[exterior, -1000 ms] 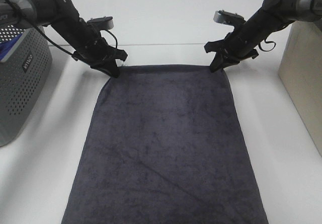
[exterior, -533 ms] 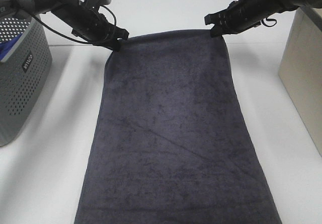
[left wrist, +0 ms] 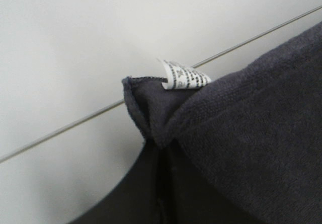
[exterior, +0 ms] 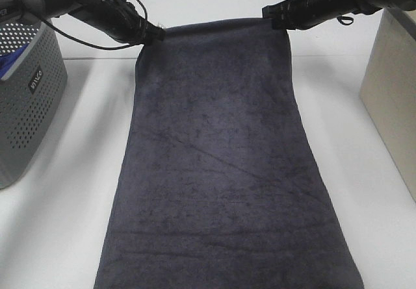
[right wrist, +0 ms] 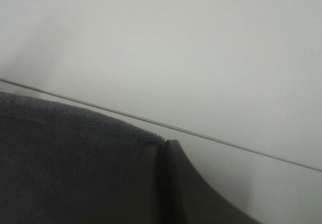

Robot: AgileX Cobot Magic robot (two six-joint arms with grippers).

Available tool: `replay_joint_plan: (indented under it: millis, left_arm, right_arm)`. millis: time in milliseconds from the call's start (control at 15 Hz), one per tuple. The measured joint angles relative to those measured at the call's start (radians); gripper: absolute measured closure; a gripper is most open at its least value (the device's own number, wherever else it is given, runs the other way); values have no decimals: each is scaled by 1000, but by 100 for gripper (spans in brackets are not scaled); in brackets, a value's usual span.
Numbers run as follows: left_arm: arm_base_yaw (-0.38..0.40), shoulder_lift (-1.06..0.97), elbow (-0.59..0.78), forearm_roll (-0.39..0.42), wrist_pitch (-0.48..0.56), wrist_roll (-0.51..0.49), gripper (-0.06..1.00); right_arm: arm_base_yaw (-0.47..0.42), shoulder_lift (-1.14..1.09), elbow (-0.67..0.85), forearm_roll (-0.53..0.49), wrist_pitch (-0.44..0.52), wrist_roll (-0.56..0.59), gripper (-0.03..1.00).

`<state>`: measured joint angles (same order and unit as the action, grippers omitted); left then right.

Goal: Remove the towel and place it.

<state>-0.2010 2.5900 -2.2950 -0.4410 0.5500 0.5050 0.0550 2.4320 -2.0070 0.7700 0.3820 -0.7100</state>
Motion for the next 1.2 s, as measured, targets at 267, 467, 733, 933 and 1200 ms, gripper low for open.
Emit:
replay_joint_plan:
  millis: [267,467,733,933,1200]
  left_arm:
    - [-3,0,0,0,-37,51,94]
    - [-3,0,0,0,-65,94,94]
    - [-6,35,0,-1,-110,101,94]
    - [-6,81,0,-18,-171,102,94]
    - [-10,121,0,-27,-242,102,94]
  right_arm:
    - [0,0,0,9,-27,0,95]
    - [0,5,0,10,-38,0,95]
    - [0,27,0,15,-71,0,95]
    - [1,81,3,21,-98,0,95]
    - [7,116,5,47,-135,-2,95]
